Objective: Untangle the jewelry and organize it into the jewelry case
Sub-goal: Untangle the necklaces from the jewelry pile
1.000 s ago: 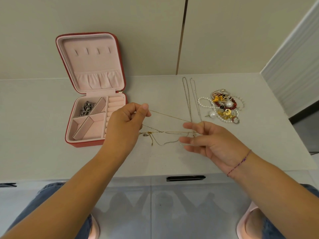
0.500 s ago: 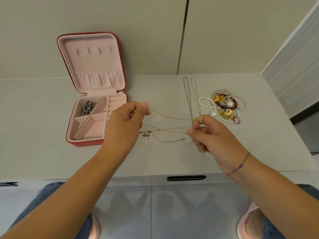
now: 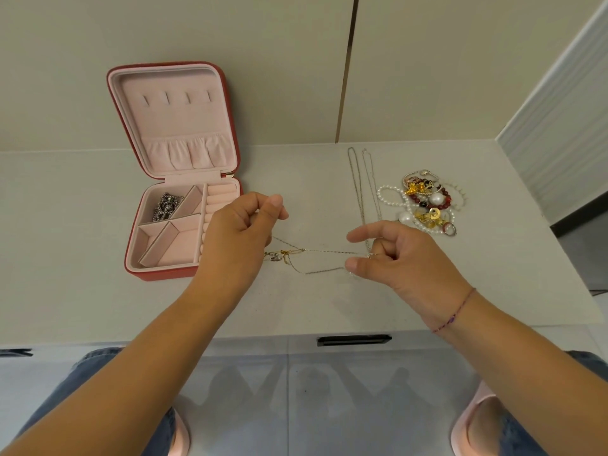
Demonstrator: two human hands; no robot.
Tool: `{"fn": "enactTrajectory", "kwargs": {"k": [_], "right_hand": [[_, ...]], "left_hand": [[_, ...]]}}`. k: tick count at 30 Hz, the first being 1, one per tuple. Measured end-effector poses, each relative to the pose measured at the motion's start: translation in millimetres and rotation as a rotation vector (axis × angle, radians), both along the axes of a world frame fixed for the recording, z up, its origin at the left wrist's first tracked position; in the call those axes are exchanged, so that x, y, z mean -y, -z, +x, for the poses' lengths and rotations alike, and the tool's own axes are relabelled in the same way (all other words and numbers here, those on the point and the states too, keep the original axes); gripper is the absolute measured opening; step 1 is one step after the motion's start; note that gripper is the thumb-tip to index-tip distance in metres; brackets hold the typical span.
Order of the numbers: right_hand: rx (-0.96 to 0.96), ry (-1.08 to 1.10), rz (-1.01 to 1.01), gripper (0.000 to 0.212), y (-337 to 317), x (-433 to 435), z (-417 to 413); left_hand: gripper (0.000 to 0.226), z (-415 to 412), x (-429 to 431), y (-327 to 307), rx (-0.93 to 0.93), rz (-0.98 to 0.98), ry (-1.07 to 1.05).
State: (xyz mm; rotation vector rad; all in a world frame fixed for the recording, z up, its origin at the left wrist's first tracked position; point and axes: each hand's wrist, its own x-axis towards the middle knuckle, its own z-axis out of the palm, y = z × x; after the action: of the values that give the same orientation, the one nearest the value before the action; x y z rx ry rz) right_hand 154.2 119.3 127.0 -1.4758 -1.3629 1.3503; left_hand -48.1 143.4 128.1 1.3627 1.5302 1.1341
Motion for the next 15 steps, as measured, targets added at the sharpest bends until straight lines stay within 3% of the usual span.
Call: {"fn": "enactTrajectory", "kwargs": {"k": [4,10,15], "right_hand": [[0.113,0.075,0.112,0.006,3,2,-1],[0.186,0.161,0.142,0.006,7,5,-7],[-0.054,0.178,0.005,0.011,3,4,-13]], "left_hand": [[0.028,3,3,-5,0.016,0.015,0.055],[0.025,9,9,-11,0.031,0.012,0.175],[0.025,12,11,-13,0.05,-0.008,0.234]]}}
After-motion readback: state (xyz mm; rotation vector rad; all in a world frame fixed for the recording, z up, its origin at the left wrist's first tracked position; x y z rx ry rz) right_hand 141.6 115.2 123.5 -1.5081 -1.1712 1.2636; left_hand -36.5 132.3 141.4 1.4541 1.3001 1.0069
